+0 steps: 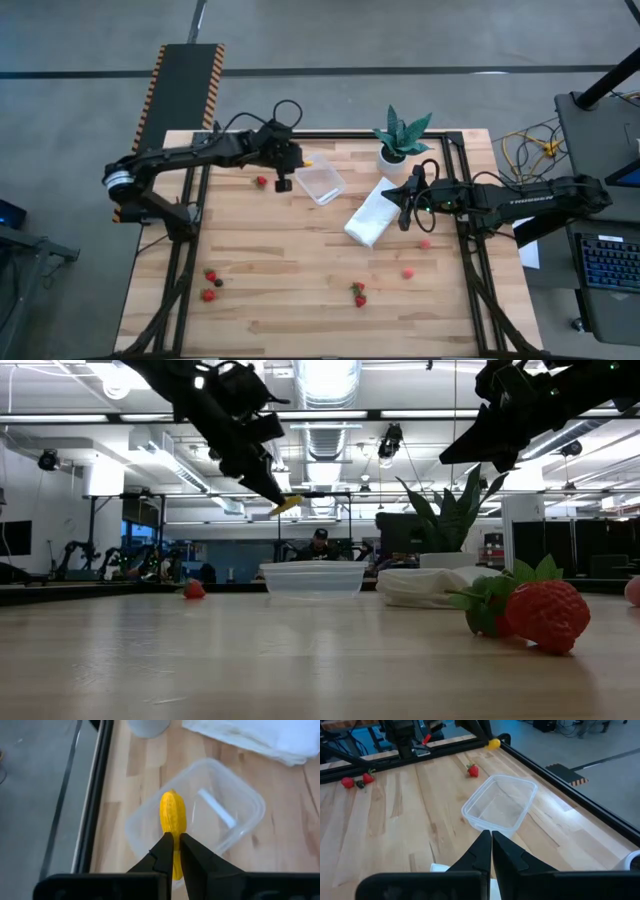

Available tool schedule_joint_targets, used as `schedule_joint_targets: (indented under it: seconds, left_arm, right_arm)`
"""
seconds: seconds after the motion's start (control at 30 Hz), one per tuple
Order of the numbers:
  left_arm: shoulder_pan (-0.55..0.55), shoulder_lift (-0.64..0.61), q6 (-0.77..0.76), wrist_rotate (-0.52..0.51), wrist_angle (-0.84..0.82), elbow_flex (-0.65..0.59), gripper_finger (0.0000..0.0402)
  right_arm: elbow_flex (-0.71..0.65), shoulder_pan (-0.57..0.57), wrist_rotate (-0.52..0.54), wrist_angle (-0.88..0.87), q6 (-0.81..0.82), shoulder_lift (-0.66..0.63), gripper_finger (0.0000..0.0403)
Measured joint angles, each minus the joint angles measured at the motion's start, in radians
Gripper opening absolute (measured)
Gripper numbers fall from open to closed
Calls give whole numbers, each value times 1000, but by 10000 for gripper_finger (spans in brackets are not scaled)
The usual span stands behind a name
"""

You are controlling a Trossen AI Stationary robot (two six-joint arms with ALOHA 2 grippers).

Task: Pick and placing Produce into tupperware
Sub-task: Put the corn into the transparent bin

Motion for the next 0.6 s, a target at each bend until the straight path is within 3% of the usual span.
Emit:
schedule_joint_targets:
  seconds: [0.3,0.6]
  left_arm:
    - [-1,159,-78,33,215,-16,11]
    - [-5,280,-114,50,312,-23,11]
  right_arm:
    - [0,0,0,-1,-1,0,9]
    - [-3,0,0,0,-7,0,9]
